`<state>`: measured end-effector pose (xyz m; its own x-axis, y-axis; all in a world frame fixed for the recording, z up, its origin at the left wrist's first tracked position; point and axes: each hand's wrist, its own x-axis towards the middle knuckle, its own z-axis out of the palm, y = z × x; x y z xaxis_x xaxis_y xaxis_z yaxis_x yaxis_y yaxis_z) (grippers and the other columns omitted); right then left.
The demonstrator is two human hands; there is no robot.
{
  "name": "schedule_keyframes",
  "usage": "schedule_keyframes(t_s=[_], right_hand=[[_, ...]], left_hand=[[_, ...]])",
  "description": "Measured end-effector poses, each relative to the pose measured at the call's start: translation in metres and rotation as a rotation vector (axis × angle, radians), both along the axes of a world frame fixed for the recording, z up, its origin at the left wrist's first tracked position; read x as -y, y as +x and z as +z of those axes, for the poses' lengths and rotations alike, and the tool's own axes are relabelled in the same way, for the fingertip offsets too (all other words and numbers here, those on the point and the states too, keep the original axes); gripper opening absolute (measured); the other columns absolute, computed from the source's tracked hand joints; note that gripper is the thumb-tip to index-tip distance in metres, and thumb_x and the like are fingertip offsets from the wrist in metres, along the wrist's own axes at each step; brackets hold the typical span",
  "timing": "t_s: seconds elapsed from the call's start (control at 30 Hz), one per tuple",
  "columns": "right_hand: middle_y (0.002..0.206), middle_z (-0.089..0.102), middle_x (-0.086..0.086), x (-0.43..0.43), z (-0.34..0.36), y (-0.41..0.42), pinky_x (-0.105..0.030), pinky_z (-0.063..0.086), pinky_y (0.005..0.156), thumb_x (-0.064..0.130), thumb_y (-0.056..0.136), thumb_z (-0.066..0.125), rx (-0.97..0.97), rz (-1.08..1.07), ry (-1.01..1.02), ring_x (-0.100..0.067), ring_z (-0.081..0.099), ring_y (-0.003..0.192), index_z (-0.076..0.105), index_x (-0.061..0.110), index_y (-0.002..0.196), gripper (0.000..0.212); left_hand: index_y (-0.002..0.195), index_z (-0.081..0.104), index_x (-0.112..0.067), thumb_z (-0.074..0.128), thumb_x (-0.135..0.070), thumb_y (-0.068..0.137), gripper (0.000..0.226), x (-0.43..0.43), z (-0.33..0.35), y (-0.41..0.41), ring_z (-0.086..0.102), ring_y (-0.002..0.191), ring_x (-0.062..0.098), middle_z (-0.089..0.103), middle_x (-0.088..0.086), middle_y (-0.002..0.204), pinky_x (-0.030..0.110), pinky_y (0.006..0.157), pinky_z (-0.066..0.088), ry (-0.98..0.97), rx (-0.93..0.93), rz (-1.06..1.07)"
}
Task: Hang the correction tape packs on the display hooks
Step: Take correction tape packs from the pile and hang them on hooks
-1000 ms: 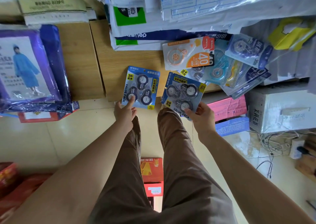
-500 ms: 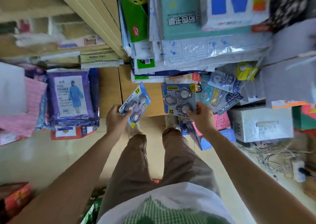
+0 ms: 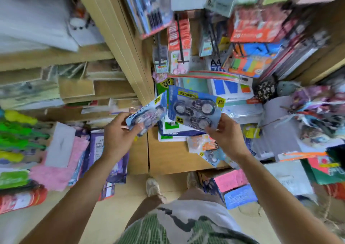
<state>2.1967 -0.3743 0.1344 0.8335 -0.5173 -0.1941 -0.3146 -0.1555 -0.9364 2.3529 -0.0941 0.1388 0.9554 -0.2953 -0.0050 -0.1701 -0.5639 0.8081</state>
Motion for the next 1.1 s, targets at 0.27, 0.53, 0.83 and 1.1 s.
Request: schedule_keyframes(t_s=[0.27,0.53,0.83,1.1], right_hand=[[0.086,0.074,0.006,0.016,0.120,0.031,-0.024,0.047,0.065,0.003,0.088,0.072,0.420,0.006,-0.063,-0.009,0.057,0.072,0.068,0.022,0.098,0.021],[0.086,0.073,0.004,0.020,0.222,0.079,-0.028,0.048,0.068,-0.006,0.088,0.067,0.728,-0.061,-0.041,-0.015,0.061,0.077,0.064,0.004,0.106,0.021],[0.094,0.073,0.003,0.026,0.313,0.103,-0.030,0.054,0.080,0.008,0.087,0.069,0.935,-0.100,-0.035,-0.015,0.066,0.090,0.061,0.003,0.112,0.027],[0.111,0.073,-0.006,0.059,0.387,0.115,-0.031,0.054,0.086,0.012,0.089,0.068,1.058,-0.126,-0.054,-0.020,0.069,0.103,0.062,0.009,0.116,0.028]], left_hand=[[0.091,0.063,-0.046,0.072,-0.053,0.075,0.020,-0.003,0.114,0.039,0.064,0.070,-0.002,0.071,-0.021,0.078,0.032,0.068,0.052,-0.247,0.224,0.058],[0.089,0.063,-0.041,0.076,-0.025,0.084,0.021,0.015,0.217,0.063,0.061,0.068,-0.009,0.070,-0.028,0.081,0.012,0.062,0.049,-0.590,0.468,0.019],[0.096,0.055,-0.030,0.075,-0.010,0.088,0.030,0.036,0.306,0.084,0.062,0.073,-0.009,0.069,-0.029,0.083,0.008,0.064,0.047,-0.777,0.703,-0.045],[0.093,0.056,-0.030,0.076,-0.012,0.084,0.029,0.059,0.387,0.105,0.064,0.076,-0.008,0.068,-0.017,0.085,0.008,0.066,0.049,-0.872,0.881,-0.069]])
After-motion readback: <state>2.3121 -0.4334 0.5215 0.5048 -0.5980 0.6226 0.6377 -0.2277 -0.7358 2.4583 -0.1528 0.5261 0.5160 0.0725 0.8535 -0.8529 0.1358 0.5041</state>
